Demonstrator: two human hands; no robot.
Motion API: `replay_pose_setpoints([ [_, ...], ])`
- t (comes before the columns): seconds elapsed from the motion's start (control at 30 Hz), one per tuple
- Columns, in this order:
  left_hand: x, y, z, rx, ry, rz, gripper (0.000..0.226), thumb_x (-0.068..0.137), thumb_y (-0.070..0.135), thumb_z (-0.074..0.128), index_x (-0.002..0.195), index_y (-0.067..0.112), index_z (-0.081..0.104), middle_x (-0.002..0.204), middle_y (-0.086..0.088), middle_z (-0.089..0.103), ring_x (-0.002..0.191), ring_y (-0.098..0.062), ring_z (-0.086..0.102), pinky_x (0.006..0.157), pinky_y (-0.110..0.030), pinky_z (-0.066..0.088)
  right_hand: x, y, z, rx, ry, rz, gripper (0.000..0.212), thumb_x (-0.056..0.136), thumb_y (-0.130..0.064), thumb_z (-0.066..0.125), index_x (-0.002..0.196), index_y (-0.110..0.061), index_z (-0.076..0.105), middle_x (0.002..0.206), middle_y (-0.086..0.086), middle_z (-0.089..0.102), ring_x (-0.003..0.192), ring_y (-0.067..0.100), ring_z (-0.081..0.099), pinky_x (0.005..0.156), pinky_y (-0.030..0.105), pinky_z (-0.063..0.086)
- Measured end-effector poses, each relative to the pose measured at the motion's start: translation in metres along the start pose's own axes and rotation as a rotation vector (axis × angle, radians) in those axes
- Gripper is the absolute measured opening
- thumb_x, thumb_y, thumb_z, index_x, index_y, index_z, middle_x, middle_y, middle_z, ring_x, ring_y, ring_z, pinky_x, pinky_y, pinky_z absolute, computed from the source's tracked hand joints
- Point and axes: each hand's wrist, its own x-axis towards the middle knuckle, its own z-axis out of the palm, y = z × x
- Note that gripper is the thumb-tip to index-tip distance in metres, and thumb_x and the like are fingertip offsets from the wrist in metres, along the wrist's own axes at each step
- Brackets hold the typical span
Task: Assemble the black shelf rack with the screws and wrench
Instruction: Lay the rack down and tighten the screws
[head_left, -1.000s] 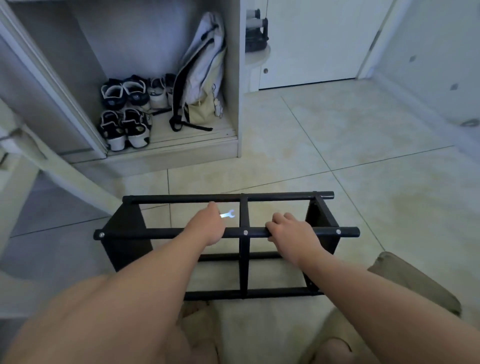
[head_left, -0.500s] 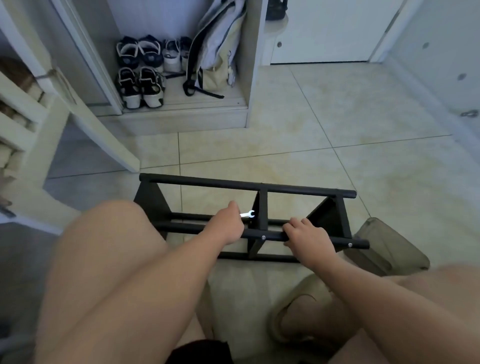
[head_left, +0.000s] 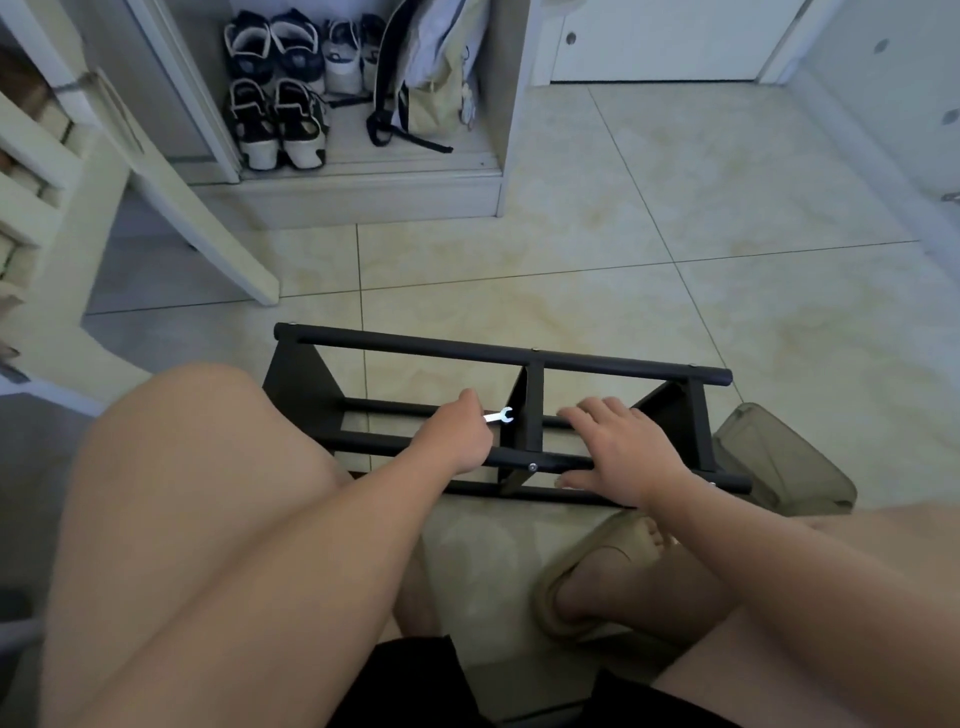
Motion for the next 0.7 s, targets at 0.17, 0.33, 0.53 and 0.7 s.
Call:
replay_pose_setpoints([
  [0.17, 0.011, 0.002, -0.006, 0.016, -0.077, -0.046, 0.022, 0.096, 0.013, 0.039, 0.113, 0.010, 0.053, 0.103, -0.008, 0.060, 0.088, -0.026, 0.055, 0.069, -0.034, 0.043, 0.029, 0.000, -0.006, -0.014, -0.023, 0.008, 0.139, 0.056, -0.101, 0.043, 0.158, -0.031, -0.019, 0.169, 0.002, -0.019, 0.155, 0.031, -0.017, 0.122, 0.060, 0.000],
  [0.33, 0.021, 0.004, -0.007, 0.041, -0.126, -0.077, 0.025, 0.095, 0.012, 0.042, 0.115, 0.009, 0.057, 0.108, -0.010, 0.063, 0.093, -0.027, 0.058, 0.081, -0.036, 0.048, 0.050, 0.010, 0.007, -0.026, -0.098, 0.007, 0.142, 0.045, -0.110, 0.026, 0.146, -0.036, -0.042, 0.160, 0.003, -0.040, 0.149, 0.033, -0.033, 0.117, 0.069, -0.011],
  [0.53, 0.033, 0.012, -0.014, 0.110, -0.190, -0.064, 0.026, 0.096, 0.011, 0.043, 0.114, 0.007, 0.060, 0.110, -0.011, 0.065, 0.099, -0.029, 0.061, 0.085, -0.038, 0.050, 0.055, 0.020, 0.024, 0.057, -0.052, -0.029, 0.133, 0.052, -0.111, 0.016, 0.151, -0.038, -0.034, 0.161, 0.004, -0.040, 0.149, 0.029, -0.036, 0.116, 0.070, -0.015],
  [0.7, 0.036, 0.007, -0.032, 0.180, -0.293, -0.034, 0.022, 0.095, 0.011, 0.047, 0.107, 0.004, 0.064, 0.106, -0.014, 0.072, 0.094, -0.028, 0.064, 0.084, -0.038, 0.051, 0.053, 0.017, 0.032, 0.083, -0.017, -0.045, 0.131, 0.058, -0.108, 0.020, 0.157, -0.035, -0.024, 0.164, 0.006, -0.033, 0.151, 0.031, -0.029, 0.115, 0.070, -0.016],
])
